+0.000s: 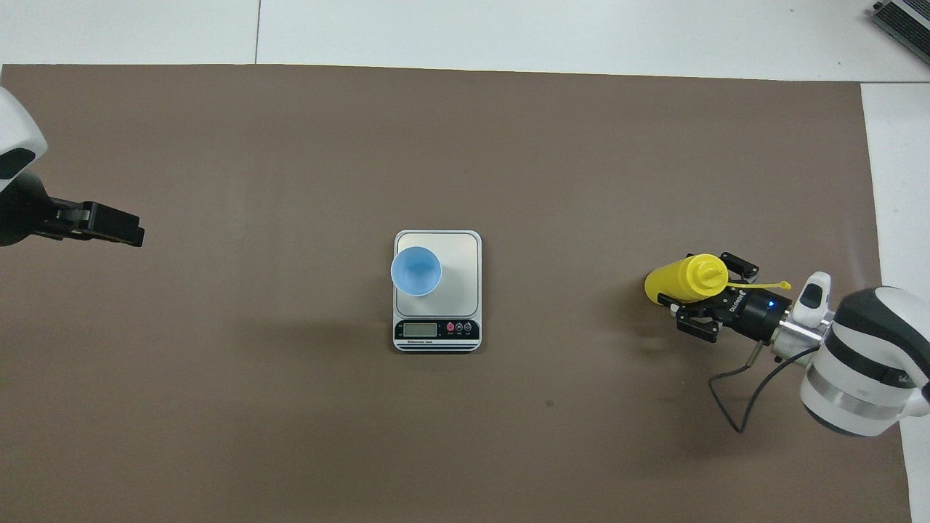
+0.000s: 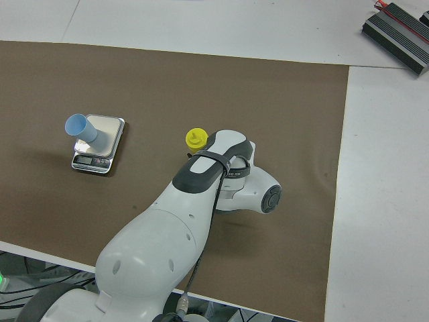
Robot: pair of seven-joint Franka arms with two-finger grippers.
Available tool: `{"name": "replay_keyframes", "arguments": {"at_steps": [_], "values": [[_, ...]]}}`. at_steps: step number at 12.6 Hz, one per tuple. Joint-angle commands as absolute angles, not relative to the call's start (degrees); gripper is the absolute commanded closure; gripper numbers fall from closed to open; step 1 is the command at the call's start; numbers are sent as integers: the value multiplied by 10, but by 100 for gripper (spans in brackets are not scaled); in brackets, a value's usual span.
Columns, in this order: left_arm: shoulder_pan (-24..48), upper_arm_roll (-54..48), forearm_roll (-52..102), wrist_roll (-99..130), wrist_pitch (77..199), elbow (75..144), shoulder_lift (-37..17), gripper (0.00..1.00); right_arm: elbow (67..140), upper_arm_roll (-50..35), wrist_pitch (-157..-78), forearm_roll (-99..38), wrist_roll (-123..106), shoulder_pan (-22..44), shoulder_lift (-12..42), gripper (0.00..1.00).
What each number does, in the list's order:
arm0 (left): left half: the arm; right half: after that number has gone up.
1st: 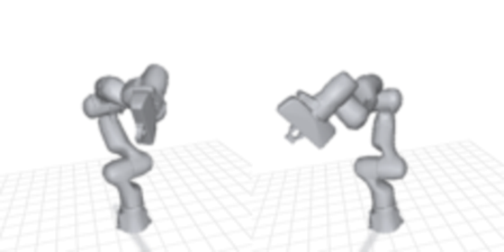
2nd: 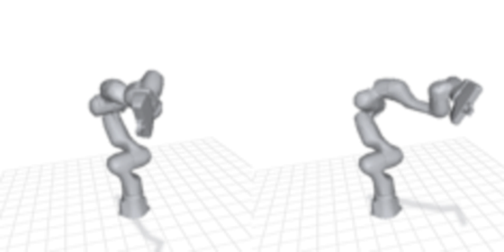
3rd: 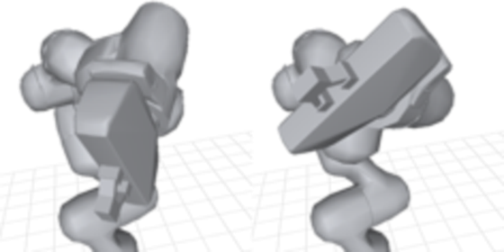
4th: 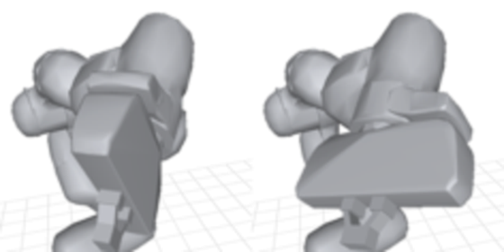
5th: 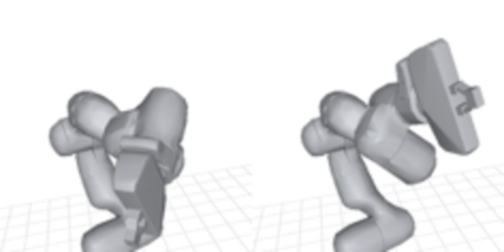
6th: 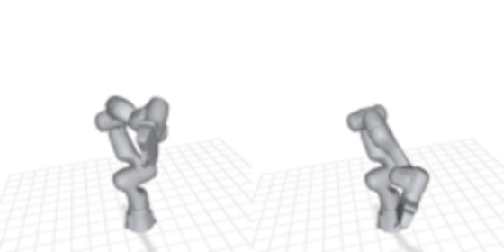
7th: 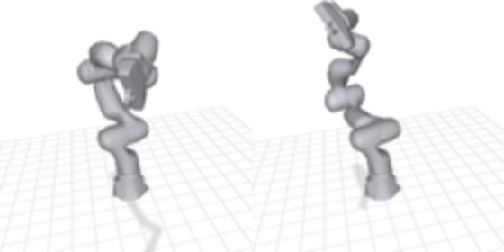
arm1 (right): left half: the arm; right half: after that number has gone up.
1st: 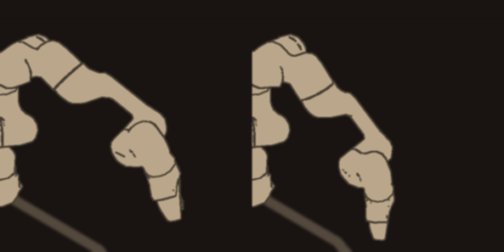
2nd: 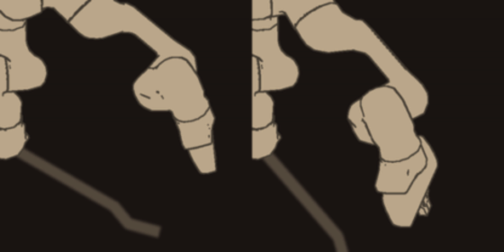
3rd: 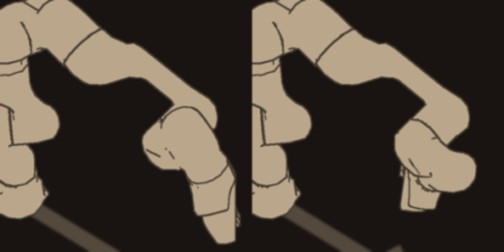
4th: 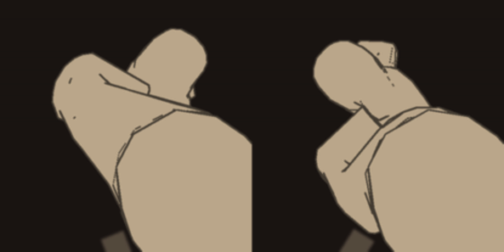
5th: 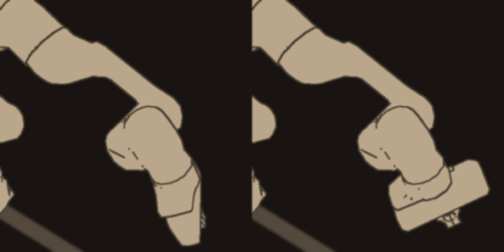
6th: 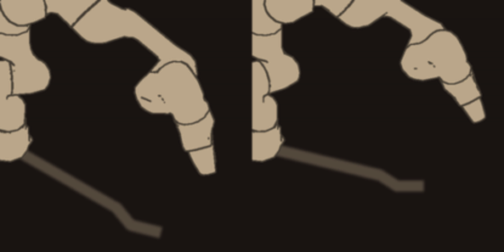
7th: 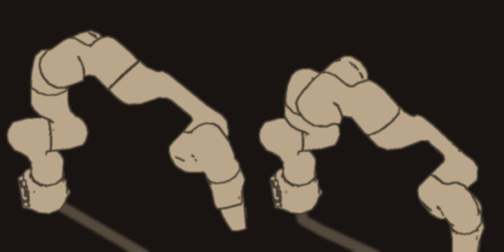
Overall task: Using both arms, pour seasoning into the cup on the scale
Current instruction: 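Grasp the yellow bottle with the right gripper and lift it, then carry the bottle with the right gripper over the cup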
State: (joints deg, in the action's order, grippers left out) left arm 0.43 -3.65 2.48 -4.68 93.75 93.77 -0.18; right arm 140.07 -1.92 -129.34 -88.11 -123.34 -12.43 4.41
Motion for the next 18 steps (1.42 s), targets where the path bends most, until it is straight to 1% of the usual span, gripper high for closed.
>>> {"name": "replay_keyframes", "arguments": {"at_steps": [1,3,5,7,13,18], "values": [[3,-37,18,-47,937,953,13,0,1385,-21,-1302,-899,-1246,-122,54,27],[3,-37,18,-47,937,953,13,0,1373,-21,-1315,-897,-1242,-114,53,44],[3,-37,18,-47,937,954,13,0,1364,-22,-1317,-895,-1220,-107,51,48],[4,-37,18,-47,938,953,13,0,1342,-22,-1330,-876,-1175,-88,47,48],[1,-35,17,-47,944,958,15,0,1255,-21,-1382,-699,-964,-9,48,48],[1,-35,17,-47,948,978,26,0,1204,-21,-1440,-495,-750,84,58,48]]}}
